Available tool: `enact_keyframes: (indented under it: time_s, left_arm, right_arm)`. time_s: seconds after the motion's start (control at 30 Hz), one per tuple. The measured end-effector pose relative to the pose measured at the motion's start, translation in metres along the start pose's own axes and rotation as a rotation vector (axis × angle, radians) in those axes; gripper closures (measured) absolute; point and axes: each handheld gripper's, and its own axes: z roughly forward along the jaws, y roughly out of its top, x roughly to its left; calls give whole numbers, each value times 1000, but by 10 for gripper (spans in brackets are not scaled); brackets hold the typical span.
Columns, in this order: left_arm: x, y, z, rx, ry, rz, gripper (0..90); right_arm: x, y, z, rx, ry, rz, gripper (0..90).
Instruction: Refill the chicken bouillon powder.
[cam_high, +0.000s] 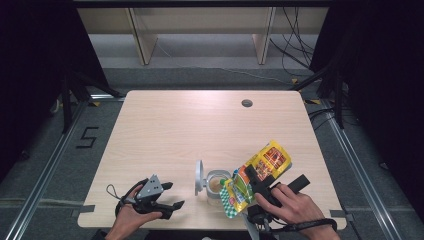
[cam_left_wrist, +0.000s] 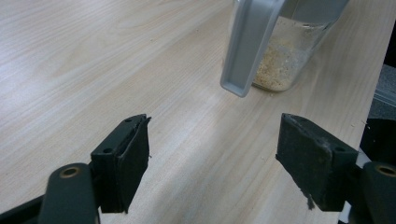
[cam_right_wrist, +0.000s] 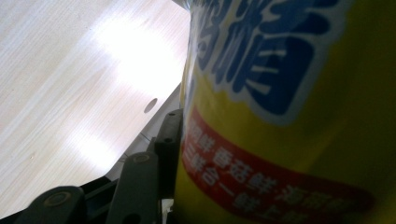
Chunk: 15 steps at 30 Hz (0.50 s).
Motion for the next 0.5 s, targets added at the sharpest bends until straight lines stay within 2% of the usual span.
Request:
enact_keyframes:
  time_s: [0.07,0.13,0.3,0.37,0.47,0.5]
  left_arm:
    - [0,1,-1,10,2,2,249]
    - [-1,0,0,-4,-2,-5,249]
    - [1,1,-2,23,11,17,249]
    - [0,1,-1,12,4,3,249]
    - [1,1,-2,23,10,20,249]
    - [0,1,-1,15,8,13,249]
  right_arm:
    - [0,0,0,-2,-1,0,591]
    - [0,0,0,-3,-1,2,591]
    - [1,0,0,4,-13,5,591]
    - [0,0,-1,4,-13,4,591]
    - [0,-1,-1,0,-1,8,592]
    - [-1,-1,-1,-2,-3,1,592]
